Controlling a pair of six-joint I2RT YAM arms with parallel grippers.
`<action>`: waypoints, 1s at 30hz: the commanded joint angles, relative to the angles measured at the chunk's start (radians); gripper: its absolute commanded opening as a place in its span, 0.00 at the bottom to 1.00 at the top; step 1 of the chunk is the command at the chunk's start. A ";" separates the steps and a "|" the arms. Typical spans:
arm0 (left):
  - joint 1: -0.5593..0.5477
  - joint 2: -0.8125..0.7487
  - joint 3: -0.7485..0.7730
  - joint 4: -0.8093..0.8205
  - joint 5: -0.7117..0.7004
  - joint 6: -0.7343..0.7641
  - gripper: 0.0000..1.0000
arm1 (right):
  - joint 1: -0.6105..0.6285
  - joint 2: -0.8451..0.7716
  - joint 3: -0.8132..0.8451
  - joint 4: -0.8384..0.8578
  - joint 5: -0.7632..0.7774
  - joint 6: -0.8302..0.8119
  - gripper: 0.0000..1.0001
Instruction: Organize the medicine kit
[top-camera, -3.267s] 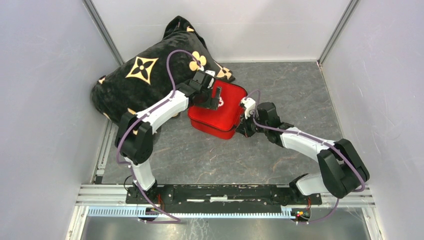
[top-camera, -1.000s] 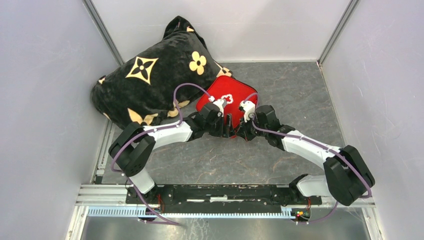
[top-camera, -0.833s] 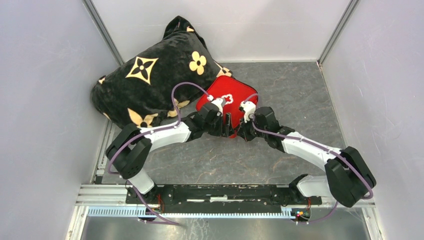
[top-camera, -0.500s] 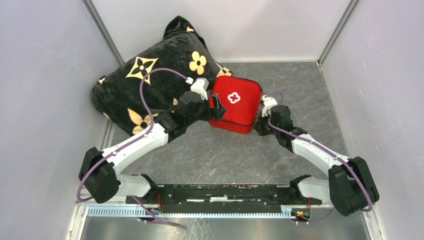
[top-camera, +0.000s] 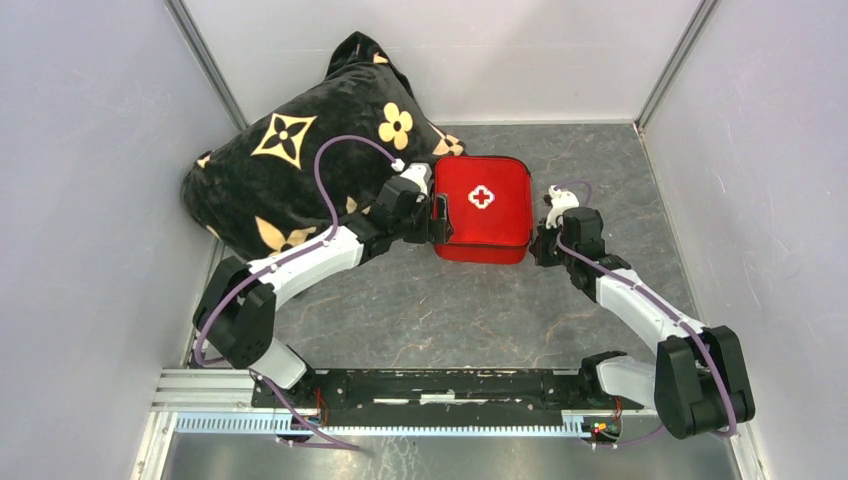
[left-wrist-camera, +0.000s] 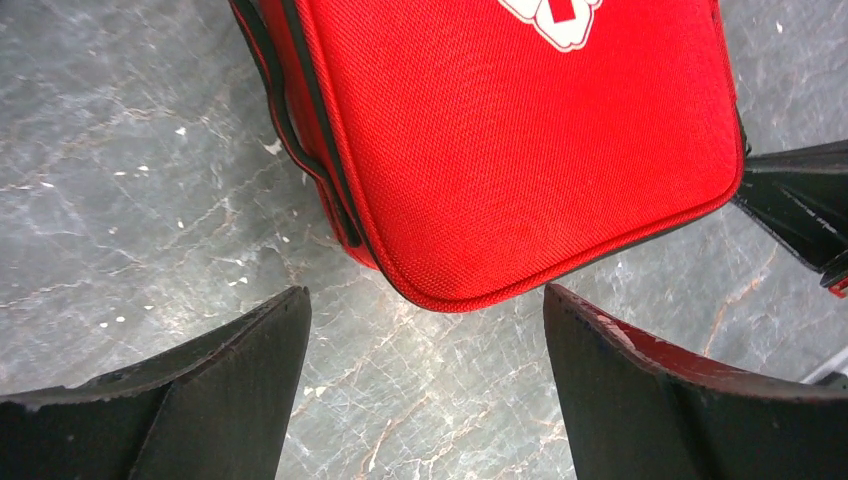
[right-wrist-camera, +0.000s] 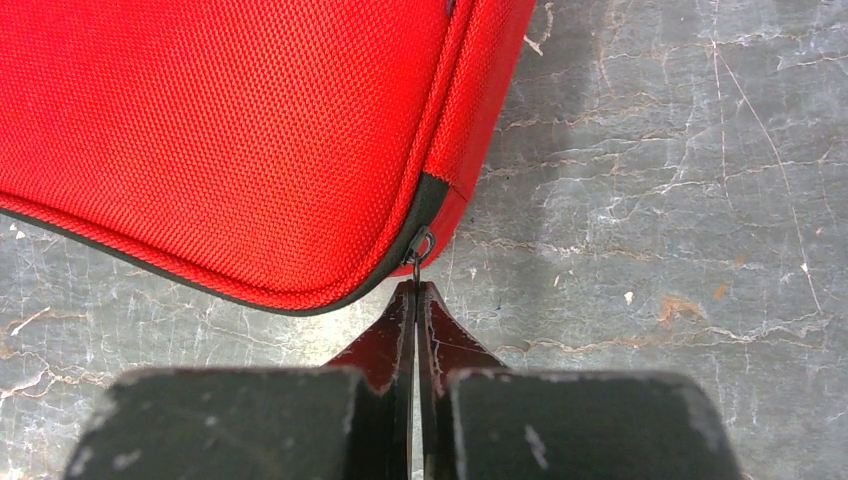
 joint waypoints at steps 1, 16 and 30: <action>0.005 0.015 -0.027 0.105 0.096 -0.024 0.92 | 0.000 -0.030 -0.013 -0.012 -0.010 -0.024 0.00; 0.020 0.179 -0.002 0.215 0.078 -0.142 0.68 | 0.001 0.014 0.055 -0.241 0.014 -0.083 0.00; 0.019 0.220 0.024 0.248 0.124 -0.143 0.34 | 0.074 0.003 0.141 -0.337 -0.223 -0.225 0.00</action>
